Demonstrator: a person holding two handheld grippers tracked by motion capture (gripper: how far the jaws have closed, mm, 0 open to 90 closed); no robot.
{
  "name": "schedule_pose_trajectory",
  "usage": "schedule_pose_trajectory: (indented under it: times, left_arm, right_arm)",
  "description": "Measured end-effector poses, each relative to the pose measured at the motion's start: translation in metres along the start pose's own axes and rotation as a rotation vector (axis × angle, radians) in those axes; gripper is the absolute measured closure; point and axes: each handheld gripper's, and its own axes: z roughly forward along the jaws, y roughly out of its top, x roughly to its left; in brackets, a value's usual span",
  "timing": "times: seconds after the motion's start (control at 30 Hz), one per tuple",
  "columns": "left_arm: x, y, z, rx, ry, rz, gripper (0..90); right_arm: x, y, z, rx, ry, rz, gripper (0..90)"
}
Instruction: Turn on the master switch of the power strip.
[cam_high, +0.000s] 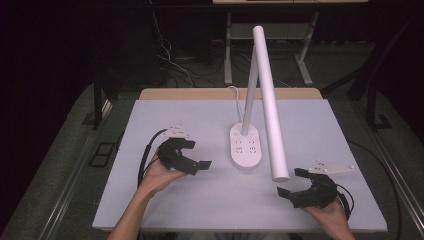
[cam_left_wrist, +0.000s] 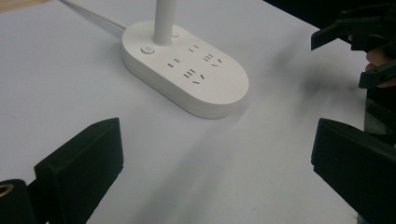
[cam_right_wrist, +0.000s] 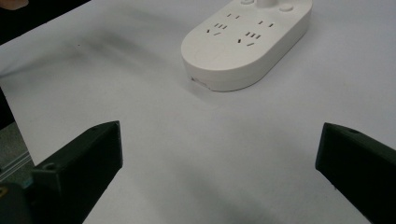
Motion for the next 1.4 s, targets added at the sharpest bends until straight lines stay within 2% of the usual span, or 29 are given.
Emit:
schedule_pose_trajectory:
  times: [0.23,0.33,0.43,0.93,1.4]
  left_arm:
    - [0.004,0.006,0.013,0.012,-0.005,-0.002,1.4]
    - [0.006,0.009,0.018,0.036,-0.005,0.012,1.4]
    - [0.008,0.012,0.022,0.039,-0.005,0.012,1.4]
    - [0.019,0.032,0.03,0.052,0.005,0.014,2.2]
    - [0.031,0.051,0.038,0.09,0.005,0.045,3.6]
  right_arm:
    - [0.0,0.0,0.0,-0.001,-0.002,0.002,0.1]
    - [0.0,0.0,0.0,0.0,-0.002,0.002,0.1]
    - [-0.001,0.0,-0.001,0.0,-0.003,0.006,0.1]
    - [-0.001,0.0,-0.001,0.0,-0.006,0.003,0.1]
    - [-0.001,-0.001,-0.002,0.004,-0.005,0.008,0.1]
